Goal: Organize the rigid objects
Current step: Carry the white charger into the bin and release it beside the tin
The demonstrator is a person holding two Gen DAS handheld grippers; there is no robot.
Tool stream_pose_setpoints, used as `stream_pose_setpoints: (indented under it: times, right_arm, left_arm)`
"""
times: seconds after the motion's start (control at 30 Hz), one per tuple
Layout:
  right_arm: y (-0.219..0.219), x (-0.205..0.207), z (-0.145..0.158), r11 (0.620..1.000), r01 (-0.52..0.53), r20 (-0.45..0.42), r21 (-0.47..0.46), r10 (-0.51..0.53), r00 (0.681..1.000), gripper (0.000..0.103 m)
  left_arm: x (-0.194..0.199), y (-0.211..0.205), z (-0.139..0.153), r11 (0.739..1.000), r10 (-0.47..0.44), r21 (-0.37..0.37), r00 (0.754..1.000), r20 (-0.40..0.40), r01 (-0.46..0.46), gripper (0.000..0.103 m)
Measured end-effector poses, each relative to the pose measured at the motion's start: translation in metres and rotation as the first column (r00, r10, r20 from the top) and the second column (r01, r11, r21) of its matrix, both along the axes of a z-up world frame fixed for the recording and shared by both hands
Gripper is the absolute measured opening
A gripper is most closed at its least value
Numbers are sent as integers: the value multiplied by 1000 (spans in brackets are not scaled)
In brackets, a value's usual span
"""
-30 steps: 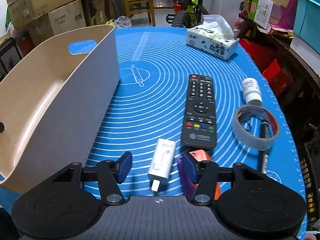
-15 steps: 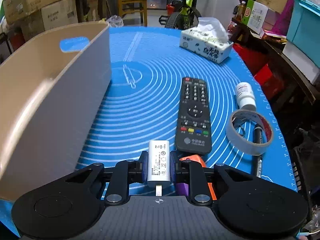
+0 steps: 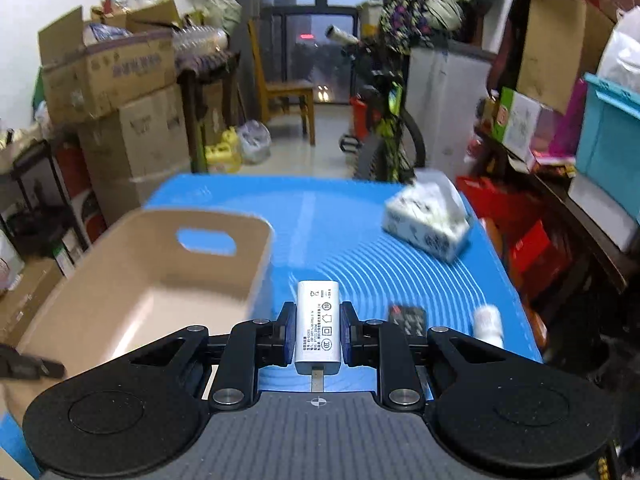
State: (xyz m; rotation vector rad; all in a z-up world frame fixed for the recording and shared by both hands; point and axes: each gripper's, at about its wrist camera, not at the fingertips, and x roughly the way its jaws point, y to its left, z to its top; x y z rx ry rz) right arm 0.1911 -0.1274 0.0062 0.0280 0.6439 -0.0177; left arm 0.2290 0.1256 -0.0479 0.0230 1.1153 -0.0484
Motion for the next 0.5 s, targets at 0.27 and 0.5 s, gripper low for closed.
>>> stream_pose_setpoints:
  times: [0.27,0.5]
  right_arm:
    - [52,28,7,993,-119,5,5,119,993,32]
    - [96,51,-19,982,-186,-110,17,187,976,32]
  left_arm:
    - [1,0,1,1000,-2,2,1000,0,2,5]
    - [1,-1,1,1000,-5,5,1000,1,5,5]
